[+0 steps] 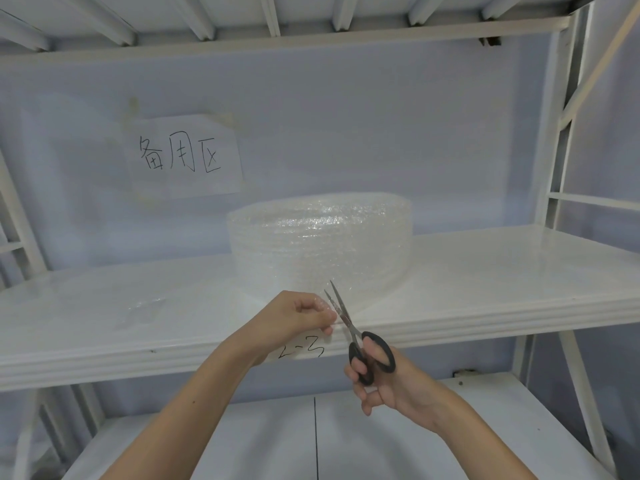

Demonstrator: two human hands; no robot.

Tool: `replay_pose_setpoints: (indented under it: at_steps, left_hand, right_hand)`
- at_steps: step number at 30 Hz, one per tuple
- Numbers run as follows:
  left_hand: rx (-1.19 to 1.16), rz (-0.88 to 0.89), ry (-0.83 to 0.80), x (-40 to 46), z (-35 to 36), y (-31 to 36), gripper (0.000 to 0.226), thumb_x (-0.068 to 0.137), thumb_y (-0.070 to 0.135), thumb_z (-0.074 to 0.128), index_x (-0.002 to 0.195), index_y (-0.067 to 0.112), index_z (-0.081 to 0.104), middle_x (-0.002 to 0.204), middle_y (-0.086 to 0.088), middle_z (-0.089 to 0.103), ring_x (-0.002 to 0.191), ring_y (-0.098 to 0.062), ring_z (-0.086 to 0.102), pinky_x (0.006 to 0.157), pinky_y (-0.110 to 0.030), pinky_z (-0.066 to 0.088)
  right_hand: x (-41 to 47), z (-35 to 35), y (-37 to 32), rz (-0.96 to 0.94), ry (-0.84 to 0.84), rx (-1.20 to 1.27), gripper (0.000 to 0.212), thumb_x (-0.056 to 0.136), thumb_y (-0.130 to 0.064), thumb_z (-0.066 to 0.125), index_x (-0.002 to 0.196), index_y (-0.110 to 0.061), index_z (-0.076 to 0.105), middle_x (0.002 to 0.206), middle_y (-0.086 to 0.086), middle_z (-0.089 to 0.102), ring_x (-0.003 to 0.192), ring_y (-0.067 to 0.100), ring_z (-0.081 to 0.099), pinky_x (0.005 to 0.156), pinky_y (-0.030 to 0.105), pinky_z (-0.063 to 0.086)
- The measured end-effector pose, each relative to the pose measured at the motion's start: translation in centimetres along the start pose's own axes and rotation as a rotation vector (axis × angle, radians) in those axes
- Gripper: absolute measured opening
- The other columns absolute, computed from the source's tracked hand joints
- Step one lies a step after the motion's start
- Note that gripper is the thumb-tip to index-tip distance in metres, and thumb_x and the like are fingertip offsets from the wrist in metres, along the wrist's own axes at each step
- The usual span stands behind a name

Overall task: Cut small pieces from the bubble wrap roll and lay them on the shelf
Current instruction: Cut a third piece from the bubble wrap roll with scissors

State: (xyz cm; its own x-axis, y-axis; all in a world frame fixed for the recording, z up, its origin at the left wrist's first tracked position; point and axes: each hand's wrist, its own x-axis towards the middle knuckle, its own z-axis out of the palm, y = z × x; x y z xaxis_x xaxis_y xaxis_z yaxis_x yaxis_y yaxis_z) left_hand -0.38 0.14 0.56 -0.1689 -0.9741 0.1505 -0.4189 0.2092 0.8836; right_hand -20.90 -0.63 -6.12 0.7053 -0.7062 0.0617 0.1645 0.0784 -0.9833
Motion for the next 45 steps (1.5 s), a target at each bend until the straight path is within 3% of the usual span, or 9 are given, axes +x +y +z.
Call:
replay_pose_setpoints:
  at_steps: [6,10,14,17,24,30,34,41,45]
  left_hand:
    - [-0.018,0.013,0.039,-0.1,0.1,-0.1,0.020,0.091,0.024,0.068,0.088,0.004,0.069,0.078,-0.002,0.075,0.081,-0.007,0.067,0.093,-0.032,0.047]
    - [-0.031,0.017,0.040,0.0,0.2,-0.1,0.014,0.091,0.022,0.068,0.084,0.010,0.071,0.079,-0.005,0.074,0.083,-0.012,0.067,0.100,-0.041,0.047]
    - [-0.039,0.030,0.030,0.0,0.2,0.0,0.023,0.091,0.021,0.068,0.091,-0.002,0.068,0.077,0.000,0.072,0.082,-0.008,0.066,0.097,-0.035,0.047]
    - [-0.046,0.040,0.014,-0.1,0.2,0.1,0.016,0.091,0.019,0.068,0.084,0.005,0.070,0.076,0.001,0.071,0.078,-0.008,0.066,0.090,-0.029,0.047]
    - [-0.040,0.040,0.030,-0.3,0.1,0.0,0.025,0.091,0.025,0.069,0.087,0.001,0.067,0.075,0.000,0.070,0.078,-0.010,0.065,0.095,-0.037,0.048]
    - [-0.012,0.028,0.030,-0.1,0.3,0.1,0.018,0.090,0.025,0.070,0.087,0.007,0.071,0.071,0.004,0.070,0.071,-0.009,0.059,0.076,-0.025,0.043]
    - [-0.009,0.037,-0.003,-0.2,0.4,0.1,0.013,0.090,0.022,0.070,0.087,0.009,0.072,0.069,0.006,0.069,0.068,-0.005,0.062,0.073,-0.018,0.047]
    - [0.000,0.046,-0.058,-0.4,0.1,0.4,0.017,0.089,0.016,0.071,0.087,-0.001,0.071,0.074,0.004,0.073,0.075,-0.006,0.067,0.082,-0.022,0.053]
    - [-0.002,0.033,-0.058,-0.5,-0.1,0.3,0.014,0.088,0.024,0.073,0.082,0.012,0.075,0.081,0.000,0.074,0.081,-0.008,0.068,0.091,-0.032,0.052]
  right_hand:
    - [-0.5,0.0,0.4,0.036,-0.032,0.017,0.062,0.062,-0.070,0.073,0.069,-0.013,0.050,0.074,0.002,0.052,0.057,0.018,0.049,0.055,0.032,0.048]
    - [-1.2,0.0,0.8,0.021,-0.039,-0.009,0.061,0.066,-0.070,0.070,0.071,-0.013,0.050,0.074,0.001,0.052,0.058,0.018,0.050,0.057,0.033,0.048]
    - [-1.0,0.4,0.0,0.017,-0.016,-0.035,0.059,0.068,-0.069,0.066,0.071,-0.012,0.050,0.075,0.002,0.052,0.059,0.019,0.050,0.057,0.033,0.049]
    - [-0.5,0.7,-0.5,0.037,0.000,-0.039,0.053,0.073,-0.066,0.059,0.071,-0.013,0.051,0.076,0.001,0.052,0.060,0.019,0.050,0.058,0.033,0.049]
    - [0.5,1.0,-0.6,0.006,0.032,-0.033,0.052,0.073,-0.063,0.061,0.072,-0.012,0.049,0.073,0.001,0.052,0.057,0.017,0.050,0.055,0.032,0.049]
    - [0.1,1.0,0.0,-0.065,0.100,-0.024,0.034,0.084,-0.041,0.061,0.063,-0.015,0.053,0.071,0.004,0.050,0.054,0.016,0.048,0.052,0.030,0.046]
    - [0.1,0.8,-0.1,-0.049,0.091,-0.032,0.037,0.081,-0.045,0.065,0.064,-0.013,0.052,0.070,0.004,0.051,0.055,0.017,0.048,0.052,0.032,0.047]
    - [1.0,1.3,-1.0,-0.027,0.081,-0.058,0.044,0.081,-0.053,0.061,0.072,-0.011,0.049,0.070,0.002,0.051,0.056,0.017,0.050,0.050,0.031,0.048]
    - [0.9,1.6,-0.8,-0.057,0.129,-0.068,0.038,0.083,-0.045,0.062,0.065,-0.013,0.052,0.069,0.002,0.051,0.054,0.018,0.049,0.048,0.029,0.047]
